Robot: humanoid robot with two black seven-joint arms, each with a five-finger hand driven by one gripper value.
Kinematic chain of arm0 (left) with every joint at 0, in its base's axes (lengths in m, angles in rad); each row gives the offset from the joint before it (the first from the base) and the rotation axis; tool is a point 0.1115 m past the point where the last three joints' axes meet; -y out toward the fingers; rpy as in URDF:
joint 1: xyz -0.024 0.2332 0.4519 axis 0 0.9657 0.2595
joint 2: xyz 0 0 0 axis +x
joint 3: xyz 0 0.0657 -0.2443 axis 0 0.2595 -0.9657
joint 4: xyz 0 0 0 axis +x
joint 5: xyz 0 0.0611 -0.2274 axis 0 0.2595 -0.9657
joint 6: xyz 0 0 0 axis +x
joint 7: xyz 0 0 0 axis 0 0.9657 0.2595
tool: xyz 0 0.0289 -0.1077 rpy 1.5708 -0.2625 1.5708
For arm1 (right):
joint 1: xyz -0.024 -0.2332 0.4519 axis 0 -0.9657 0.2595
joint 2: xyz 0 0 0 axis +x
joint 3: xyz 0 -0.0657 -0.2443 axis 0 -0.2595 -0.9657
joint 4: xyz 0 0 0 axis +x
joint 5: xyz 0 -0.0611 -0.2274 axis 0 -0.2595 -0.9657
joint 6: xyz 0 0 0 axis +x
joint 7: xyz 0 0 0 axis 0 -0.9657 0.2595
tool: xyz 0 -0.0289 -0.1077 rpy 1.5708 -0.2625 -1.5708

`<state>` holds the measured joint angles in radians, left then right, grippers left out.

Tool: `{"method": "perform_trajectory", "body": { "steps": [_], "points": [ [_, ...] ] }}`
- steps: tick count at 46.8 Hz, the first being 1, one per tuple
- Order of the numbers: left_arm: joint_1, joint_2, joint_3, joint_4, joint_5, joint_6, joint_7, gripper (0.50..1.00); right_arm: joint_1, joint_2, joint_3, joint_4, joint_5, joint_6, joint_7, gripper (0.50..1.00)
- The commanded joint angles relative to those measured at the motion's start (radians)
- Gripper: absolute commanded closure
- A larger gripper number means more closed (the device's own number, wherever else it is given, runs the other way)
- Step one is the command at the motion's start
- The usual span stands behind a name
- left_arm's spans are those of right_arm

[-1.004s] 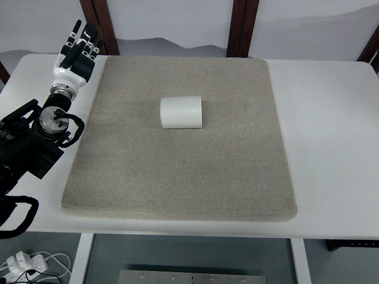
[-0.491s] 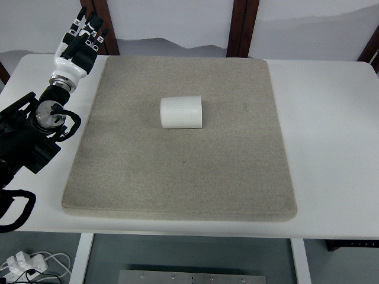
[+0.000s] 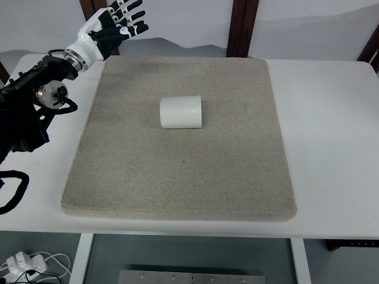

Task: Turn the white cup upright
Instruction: 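Reach the left hand over the sideways white cup, fingers pointing down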

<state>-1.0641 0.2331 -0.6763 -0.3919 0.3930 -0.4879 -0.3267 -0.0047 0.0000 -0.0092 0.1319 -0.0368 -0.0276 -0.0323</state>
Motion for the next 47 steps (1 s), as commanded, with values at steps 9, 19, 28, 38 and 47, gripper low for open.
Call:
{"method": "perform_trajectory", "body": {
  "steps": [9,19,28,38,47],
  "points": [
    [0.003,0.049,0.02,-0.165,0.377,0.018,0.006,0.508,0.0,0.0,0.0,0.0,0.0,0.0,0.0,0.548],
    [-0.026,0.086,0.202,-0.245,0.506,0.051,0.009,0.508,0.0,0.0,0.0,0.0,0.0,0.0,0.0,0.548],
    [-0.138,0.098,0.366,-0.252,0.518,0.051,0.014,0.51,0.0,0.0,0.0,0.0,0.0,0.0,0.0,0.548],
    [-0.269,0.095,0.541,-0.262,0.521,0.031,0.064,0.508,0.0,0.0,0.0,0.0,0.0,0.0,0.0,0.548],
    [-0.333,0.094,0.554,-0.315,0.521,-0.037,0.207,0.506,0.0,0.0,0.0,0.0,0.0,0.0,0.0,0.548]
  ]
}}
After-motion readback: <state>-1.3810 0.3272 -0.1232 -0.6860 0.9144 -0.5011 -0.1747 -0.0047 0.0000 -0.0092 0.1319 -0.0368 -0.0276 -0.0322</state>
